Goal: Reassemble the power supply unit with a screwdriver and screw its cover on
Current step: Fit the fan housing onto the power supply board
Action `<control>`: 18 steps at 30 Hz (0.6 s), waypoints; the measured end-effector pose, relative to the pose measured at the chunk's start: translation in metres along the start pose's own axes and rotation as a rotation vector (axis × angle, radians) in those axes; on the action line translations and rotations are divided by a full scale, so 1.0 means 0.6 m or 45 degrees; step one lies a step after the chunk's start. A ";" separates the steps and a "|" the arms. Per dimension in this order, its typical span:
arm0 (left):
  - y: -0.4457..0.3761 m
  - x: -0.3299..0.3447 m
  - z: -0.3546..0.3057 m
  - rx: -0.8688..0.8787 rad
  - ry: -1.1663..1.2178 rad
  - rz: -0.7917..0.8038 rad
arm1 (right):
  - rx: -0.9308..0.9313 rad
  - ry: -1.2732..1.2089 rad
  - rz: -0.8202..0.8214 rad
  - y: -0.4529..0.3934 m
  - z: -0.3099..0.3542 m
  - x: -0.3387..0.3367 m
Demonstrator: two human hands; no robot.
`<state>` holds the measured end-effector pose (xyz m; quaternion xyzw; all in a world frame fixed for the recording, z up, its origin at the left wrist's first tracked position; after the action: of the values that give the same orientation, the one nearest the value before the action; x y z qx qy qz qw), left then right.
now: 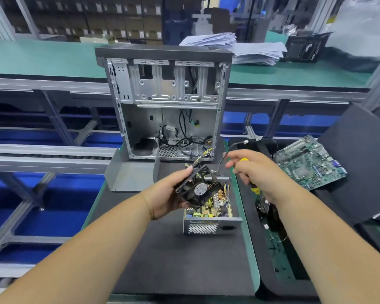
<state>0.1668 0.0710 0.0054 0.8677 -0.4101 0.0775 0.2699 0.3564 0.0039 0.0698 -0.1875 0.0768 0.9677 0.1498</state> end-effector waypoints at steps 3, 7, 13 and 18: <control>-0.011 0.011 0.002 -0.032 -0.086 0.056 | -0.085 -0.019 0.050 0.003 0.007 -0.007; -0.029 0.016 0.002 -0.077 -0.307 0.051 | -0.249 0.245 0.161 0.004 0.004 -0.007; -0.053 -0.003 0.004 -0.254 -0.473 -0.162 | -0.210 0.354 0.335 -0.007 -0.015 0.016; -0.059 -0.008 0.002 -0.440 -0.484 -0.182 | -0.132 0.361 0.255 -0.032 -0.023 0.019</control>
<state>0.1902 0.0922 -0.0118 0.8346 -0.3982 -0.1774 0.3367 0.3574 0.0221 0.0510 -0.3208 0.0653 0.9444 0.0303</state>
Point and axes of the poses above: each hand's wrist, its own y-axis away from the middle knuckle, its own x-axis out of the palm, z = x × y, the point moved 5 cm from there along -y, towards the middle knuckle, and after that the axes turned 3 degrees about -x, right-handed, at the moved point
